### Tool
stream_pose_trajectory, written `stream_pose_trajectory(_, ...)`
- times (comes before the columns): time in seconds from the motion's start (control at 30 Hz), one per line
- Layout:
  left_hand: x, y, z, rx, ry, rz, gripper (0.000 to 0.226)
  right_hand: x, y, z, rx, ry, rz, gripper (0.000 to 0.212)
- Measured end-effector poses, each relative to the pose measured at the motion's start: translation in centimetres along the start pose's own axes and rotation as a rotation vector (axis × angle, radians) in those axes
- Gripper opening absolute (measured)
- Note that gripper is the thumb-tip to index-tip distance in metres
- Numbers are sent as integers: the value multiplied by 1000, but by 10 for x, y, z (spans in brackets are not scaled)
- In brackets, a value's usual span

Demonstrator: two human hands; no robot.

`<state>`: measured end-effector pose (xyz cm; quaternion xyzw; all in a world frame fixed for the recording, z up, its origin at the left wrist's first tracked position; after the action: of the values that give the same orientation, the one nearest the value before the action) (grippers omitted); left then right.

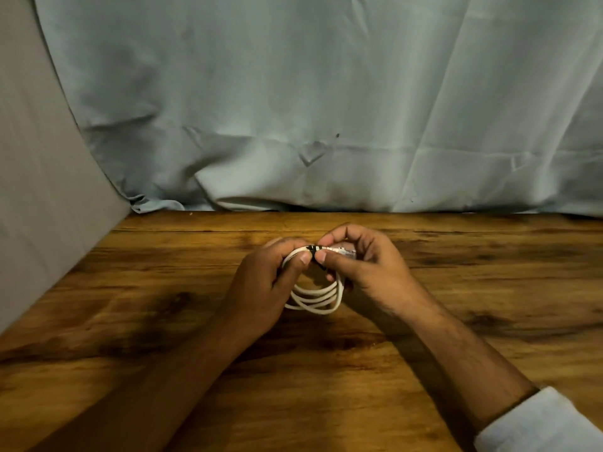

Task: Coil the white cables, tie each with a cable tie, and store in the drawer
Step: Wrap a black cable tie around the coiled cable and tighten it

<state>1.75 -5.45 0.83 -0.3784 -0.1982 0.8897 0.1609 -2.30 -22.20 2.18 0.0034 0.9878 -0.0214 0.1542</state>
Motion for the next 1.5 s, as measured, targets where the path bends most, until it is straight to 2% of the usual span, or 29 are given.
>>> stream_pose_trajectory(0.33,-3,-12,6,-54,43,134,21,1,0,-5,20,-96,35,11)
stream_pose_trajectory(0.53,-3,-19,15,-312,105,200,15,1,4,-5,150,-118,41,15)
stream_pose_trajectory(0.63,-3,-19,21,-348,98,198,9,1,4,-5,189,-127,54,16)
stream_pose_trajectory(0.93,-6,-17,8,-91,-104,144,10,2,5,-4,257,-138,83,14)
stream_pose_trajectory(1.07,-10,-15,-3,38,-246,-10,2,1,4,-4,333,-167,71,14)
stream_pose_trajectory(1.23,-10,-18,-7,142,-276,-159,8,2,5,-6,292,-161,29,14)
stream_pose_trajectory(1.37,-8,-22,-8,360,-405,-117,14,0,4,-6,153,-110,-3,15)
stream_pose_trajectory(1.5,-9,-36,-13,455,-493,116,16,1,8,-2,94,-83,-46,14)
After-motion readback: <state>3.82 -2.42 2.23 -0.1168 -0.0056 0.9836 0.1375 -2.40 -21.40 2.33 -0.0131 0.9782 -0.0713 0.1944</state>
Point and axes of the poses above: each hand's wrist, its own x-axis away from the middle knuckle, its own y-axis out of the palm, z = x × y, the point moved 4 cm from there along -x, towards the middle knuckle, and after that the axes turned 2 degrees about -z, right-handed, at the moved point
